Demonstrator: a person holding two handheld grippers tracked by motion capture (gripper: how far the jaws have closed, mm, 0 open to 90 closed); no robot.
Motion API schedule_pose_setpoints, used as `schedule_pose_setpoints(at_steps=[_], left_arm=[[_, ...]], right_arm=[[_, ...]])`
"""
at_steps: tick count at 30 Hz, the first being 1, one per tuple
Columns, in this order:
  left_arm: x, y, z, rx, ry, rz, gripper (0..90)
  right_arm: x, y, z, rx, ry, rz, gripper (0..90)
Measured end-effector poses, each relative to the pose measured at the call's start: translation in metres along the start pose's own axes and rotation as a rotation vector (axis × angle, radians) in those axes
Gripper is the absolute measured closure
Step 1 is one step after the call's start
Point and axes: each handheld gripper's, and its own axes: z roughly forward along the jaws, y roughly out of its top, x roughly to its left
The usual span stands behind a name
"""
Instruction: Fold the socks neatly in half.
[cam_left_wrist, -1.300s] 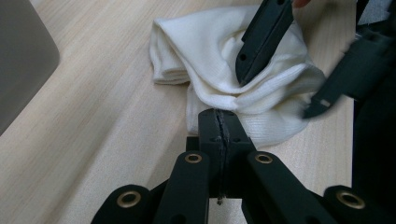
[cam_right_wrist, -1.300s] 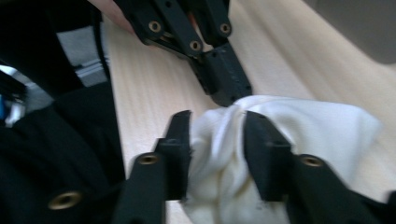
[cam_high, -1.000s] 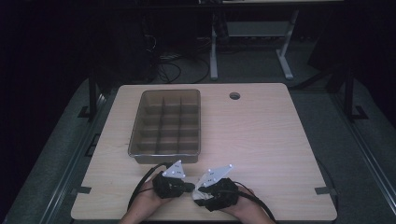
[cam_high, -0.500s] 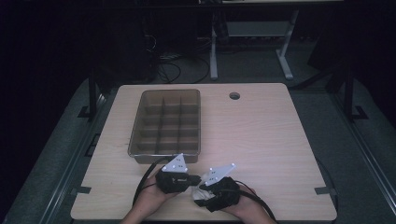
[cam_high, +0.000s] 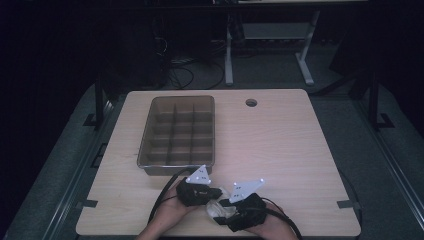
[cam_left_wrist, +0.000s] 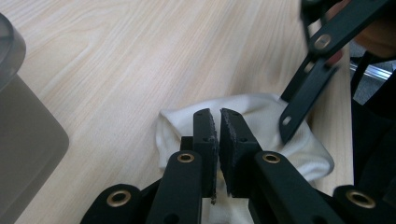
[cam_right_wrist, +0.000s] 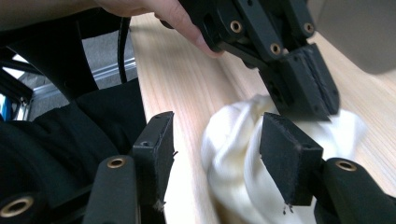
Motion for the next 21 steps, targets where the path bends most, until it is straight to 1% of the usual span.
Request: schedule_pose_setpoints(at_steps=[2, 4, 6, 8, 10, 11, 12, 16, 18, 19, 21], left_arm=[[0.0, 0.001, 0.001, -0.003, 0.002, 0.001, 83.1], [0.0, 0.003, 0.001, -0.001, 0.007, 0.002, 81.8], [0.001, 0.004, 0.001, -0.005, 0.008, -0.004, 80.1], [0.002, 0.005, 0.002, 0.005, 0.009, -0.011, 77.7], [0.002, 0.005, 0.004, 0.015, 0.008, -0.025, 72.4], [0.002, 0.004, 0.005, 0.031, 0.005, -0.019, 69.5], [0.002, 0.003, 0.005, 0.039, 0.012, -0.014, 66.7], [0.002, 0.0, 0.007, 0.054, 0.024, -0.03, 51.1], [0.003, -0.002, 0.008, 0.064, 0.008, -0.052, 45.9], [0.004, -0.003, 0.008, 0.07, 0.005, -0.059, 43.0], [0.004, -0.005, 0.009, 0.075, -0.003, -0.067, 39.0]], right_arm=[[0.0, -0.003, -0.007, -0.013, -0.018, 0.005, 44.4], [-0.004, -0.006, -0.014, -0.019, -0.033, 0.008, 44.4], [-0.009, -0.008, -0.021, -0.029, -0.051, 0.02, 44.4], [-0.017, -0.011, -0.027, -0.036, -0.073, 0.04, 44.4], [-0.026, -0.015, -0.034, -0.04, -0.102, 0.056, 44.5], [-0.03, -0.017, -0.037, -0.041, -0.114, 0.069, 44.6], [-0.034, -0.018, -0.04, -0.041, -0.129, 0.075, 44.7], [-0.048, -0.024, -0.049, -0.049, -0.17, 0.107, 44.9], [-0.054, -0.027, -0.051, -0.05, -0.18, 0.123, 44.9], [-0.057, -0.028, -0.052, -0.049, -0.184, 0.12, 44.9], [-0.061, -0.03, -0.052, -0.044, -0.193, 0.134, 45.2]])
